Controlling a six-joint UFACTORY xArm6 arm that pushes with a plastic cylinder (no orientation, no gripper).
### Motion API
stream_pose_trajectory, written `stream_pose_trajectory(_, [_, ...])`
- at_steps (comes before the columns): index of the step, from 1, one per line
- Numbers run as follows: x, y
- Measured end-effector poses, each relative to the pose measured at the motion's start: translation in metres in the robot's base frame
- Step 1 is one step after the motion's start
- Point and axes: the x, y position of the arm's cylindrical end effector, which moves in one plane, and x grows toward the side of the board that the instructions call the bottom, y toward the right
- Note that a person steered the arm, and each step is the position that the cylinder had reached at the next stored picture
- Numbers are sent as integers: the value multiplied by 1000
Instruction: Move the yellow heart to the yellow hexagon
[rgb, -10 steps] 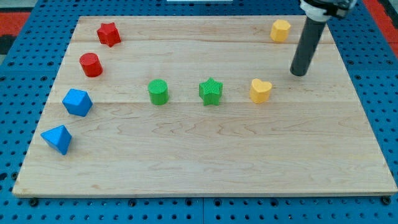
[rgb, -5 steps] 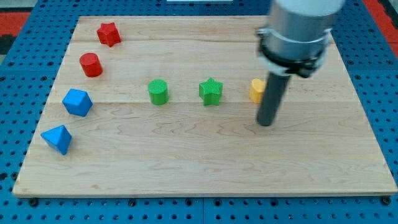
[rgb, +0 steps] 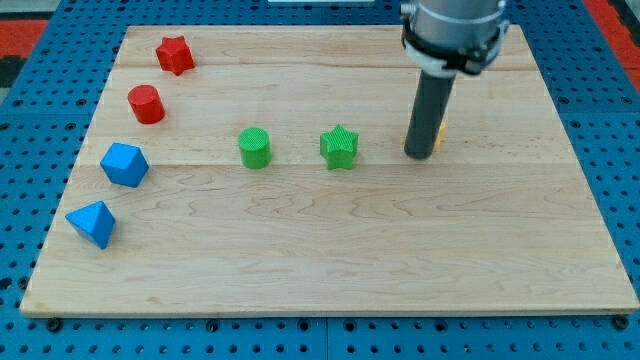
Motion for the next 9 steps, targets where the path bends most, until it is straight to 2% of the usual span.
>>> stream_pose_trajectory(1, [-59, 0])
stream_pose_trajectory(2, [-78, 15])
stream_pose_trajectory(3, [-57, -7])
stream_pose_trajectory(4, [-31, 14])
stream_pose_trajectory(6, [-110, 60])
stream_pose_trajectory(8, [-68, 82])
stream_pose_trajectory(9, [-71, 98])
